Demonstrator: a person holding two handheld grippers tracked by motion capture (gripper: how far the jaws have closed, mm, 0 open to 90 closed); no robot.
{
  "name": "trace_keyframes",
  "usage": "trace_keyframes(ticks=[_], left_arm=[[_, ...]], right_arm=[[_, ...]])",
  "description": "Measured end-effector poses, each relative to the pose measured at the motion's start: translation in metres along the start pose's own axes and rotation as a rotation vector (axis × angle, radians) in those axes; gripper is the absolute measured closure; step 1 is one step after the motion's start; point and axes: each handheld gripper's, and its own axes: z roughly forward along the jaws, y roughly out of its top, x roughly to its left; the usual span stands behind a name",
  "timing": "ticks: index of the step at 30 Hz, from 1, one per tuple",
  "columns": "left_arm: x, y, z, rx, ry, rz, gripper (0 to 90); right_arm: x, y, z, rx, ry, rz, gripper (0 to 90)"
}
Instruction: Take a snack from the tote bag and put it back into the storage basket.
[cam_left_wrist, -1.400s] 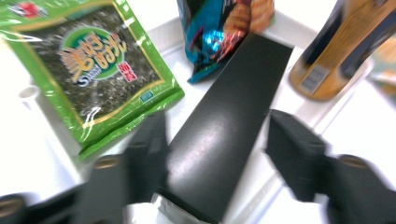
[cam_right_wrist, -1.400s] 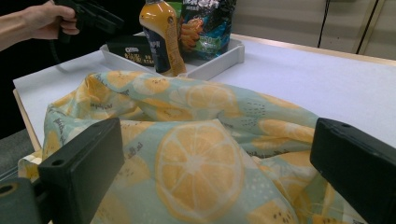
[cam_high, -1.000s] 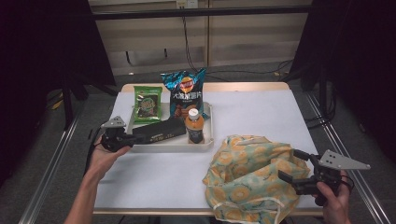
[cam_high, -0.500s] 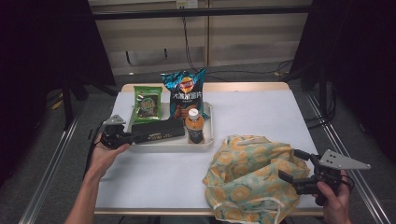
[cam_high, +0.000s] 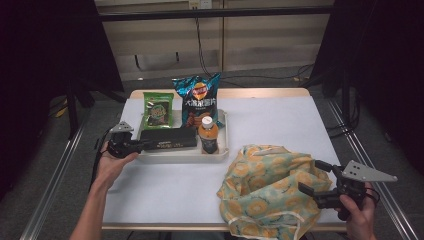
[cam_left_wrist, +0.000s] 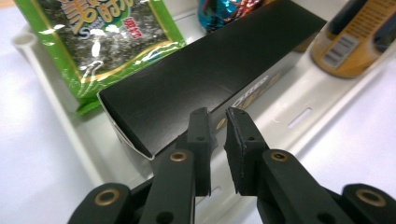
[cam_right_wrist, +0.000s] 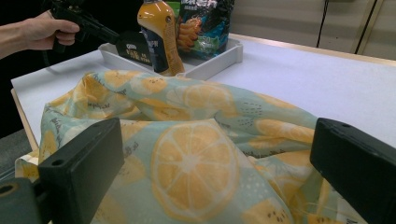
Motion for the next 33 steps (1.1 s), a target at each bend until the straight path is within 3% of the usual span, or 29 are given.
trace_keyframes(ticks=[6, 10, 16, 20, 24, 33], left_arm=[[0.005, -0.003, 0.001, -0.028, -0.019, -0.034, 75.2], [0.004, -0.005, 0.001, -0.019, -0.026, -0.021, 70.7], [0.000, -0.007, -0.011, -0.054, -0.024, -0.001, 62.4], [-0.002, -0.008, -0.014, -0.061, -0.016, -0.004, 53.1], [-0.008, -0.009, -0.019, -0.083, -0.034, 0.004, 44.3], [-0.035, -0.009, -0.054, -0.169, 0.021, 0.023, 16.7]], right_arm=[[0.000, 0.000, 0.000, -0.001, -0.001, -0.001, 2.5], [0.000, 0.000, 0.000, -0.003, -0.002, -0.002, 2.5], [-0.001, 0.000, 0.000, -0.004, -0.003, -0.003, 2.5], [-0.001, 0.001, 0.000, -0.007, -0.004, -0.001, 2.5], [-0.001, 0.001, -0.001, -0.010, -0.009, 0.004, 2.5], [-0.004, 0.002, -0.004, -0.022, -0.020, 0.004, 2.4]])
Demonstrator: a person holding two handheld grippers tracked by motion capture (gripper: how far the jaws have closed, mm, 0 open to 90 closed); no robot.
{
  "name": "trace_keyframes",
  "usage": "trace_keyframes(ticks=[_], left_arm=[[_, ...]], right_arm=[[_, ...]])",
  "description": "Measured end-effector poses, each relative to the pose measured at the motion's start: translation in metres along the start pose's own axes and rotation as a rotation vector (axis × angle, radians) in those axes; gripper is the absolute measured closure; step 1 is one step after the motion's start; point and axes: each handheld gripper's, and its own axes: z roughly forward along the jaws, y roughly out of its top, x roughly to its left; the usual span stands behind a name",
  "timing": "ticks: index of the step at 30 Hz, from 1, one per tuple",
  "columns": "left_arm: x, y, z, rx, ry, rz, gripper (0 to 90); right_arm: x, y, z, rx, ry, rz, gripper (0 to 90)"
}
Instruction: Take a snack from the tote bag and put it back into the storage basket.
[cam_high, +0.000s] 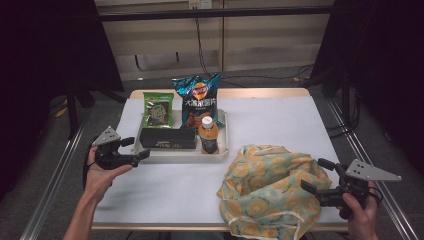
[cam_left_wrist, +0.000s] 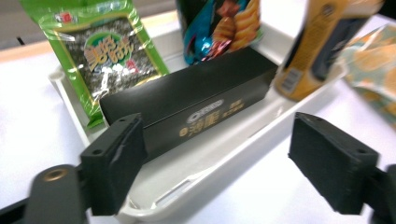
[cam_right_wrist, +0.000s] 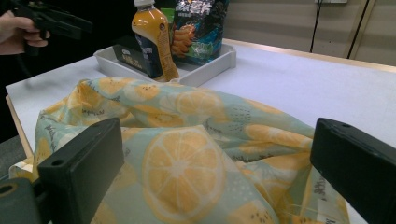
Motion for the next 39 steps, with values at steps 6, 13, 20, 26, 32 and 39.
trace_keyframes(ticks=[6, 13, 20, 26, 32, 39], left_arm=[[-0.019, 0.000, -0.019, -0.027, 0.008, -0.005, 7.4], [-0.045, -0.010, -0.032, -0.050, 0.023, -0.012, 3.9], [-0.075, -0.015, -0.042, -0.103, 0.014, -0.045, 2.9], [-0.100, -0.023, -0.040, -0.128, -0.055, -0.038, 2.4], [-0.123, -0.041, -0.035, -0.130, -0.073, -0.031, 2.2], [-0.122, -0.053, -0.032, -0.086, -0.060, -0.039, 2.1]], right_arm=[[-0.002, 0.000, 0.000, -0.002, -0.005, 0.005, 2.3], [-0.003, 0.000, -0.002, -0.005, -0.013, 0.008, 2.3], [-0.004, 0.000, -0.003, -0.009, -0.012, 0.012, 2.3], [-0.004, -0.001, -0.005, -0.011, -0.013, 0.012, 2.3], [-0.005, -0.003, -0.008, -0.008, -0.024, 0.008, 2.3], [-0.006, -0.003, -0.009, -0.007, -0.027, 0.013, 2.2]])
